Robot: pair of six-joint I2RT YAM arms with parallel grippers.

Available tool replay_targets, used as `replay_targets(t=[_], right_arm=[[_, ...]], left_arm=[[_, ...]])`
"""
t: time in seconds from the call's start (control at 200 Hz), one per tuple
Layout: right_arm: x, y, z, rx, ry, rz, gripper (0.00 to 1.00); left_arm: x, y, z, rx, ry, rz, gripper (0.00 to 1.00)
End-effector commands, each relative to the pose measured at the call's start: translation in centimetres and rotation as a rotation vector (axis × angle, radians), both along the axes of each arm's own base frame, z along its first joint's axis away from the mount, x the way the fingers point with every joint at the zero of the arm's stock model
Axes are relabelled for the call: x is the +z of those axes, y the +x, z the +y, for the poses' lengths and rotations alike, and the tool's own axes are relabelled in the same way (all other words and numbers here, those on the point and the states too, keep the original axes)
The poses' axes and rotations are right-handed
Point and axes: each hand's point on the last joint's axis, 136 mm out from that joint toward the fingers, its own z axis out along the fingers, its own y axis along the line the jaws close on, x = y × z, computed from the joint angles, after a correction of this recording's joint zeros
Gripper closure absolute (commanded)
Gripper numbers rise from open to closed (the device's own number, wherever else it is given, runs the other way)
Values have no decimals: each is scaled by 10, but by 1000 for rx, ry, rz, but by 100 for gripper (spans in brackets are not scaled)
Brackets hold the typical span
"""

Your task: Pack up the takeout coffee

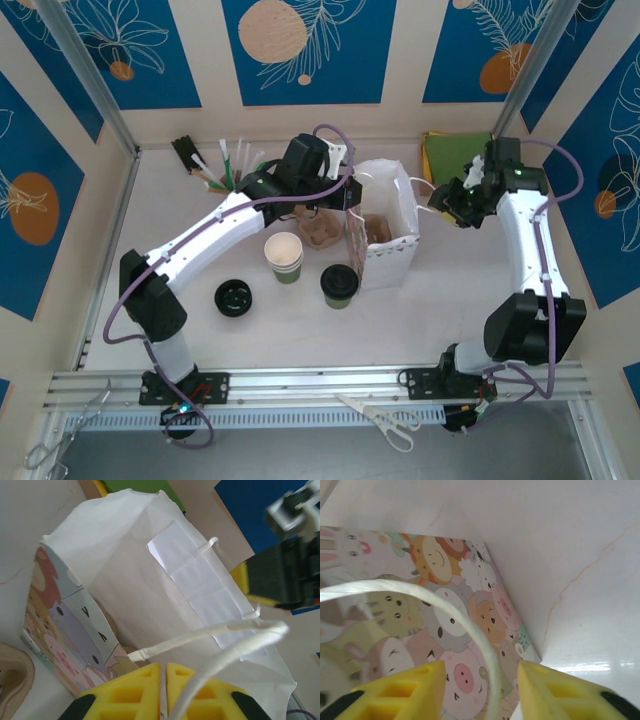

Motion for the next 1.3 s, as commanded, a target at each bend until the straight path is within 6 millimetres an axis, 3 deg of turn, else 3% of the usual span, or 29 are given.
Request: replay_targets(t=[0.0, 0.215, 0.395, 0.56, 0.765, 0.9, 1.295], right_arm=[[47, -15, -4, -17, -87, -85, 52], [89, -25, 12, 44, -279, -128, 50], [108, -28, 21, 45, -384, -132, 44], [126, -27, 52, 151, -418, -214, 46], [118, -27, 90, 267, -412, -145, 48], [106, -27, 109, 316, -389, -91, 51], [72, -37, 132, 387, -351, 50, 52]], left_arm=[[10, -9, -5, -45, -10, -19, 89], [12, -9, -4, -43, -17, -20, 85], [12, -9, -4, -40, -19, -17, 83], [15, -11, 1, -27, -17, -29, 75], [26, -13, 12, 7, -19, -55, 59], [37, -14, 21, 38, -30, -81, 57], [47, -21, 46, 110, -40, -121, 39]])
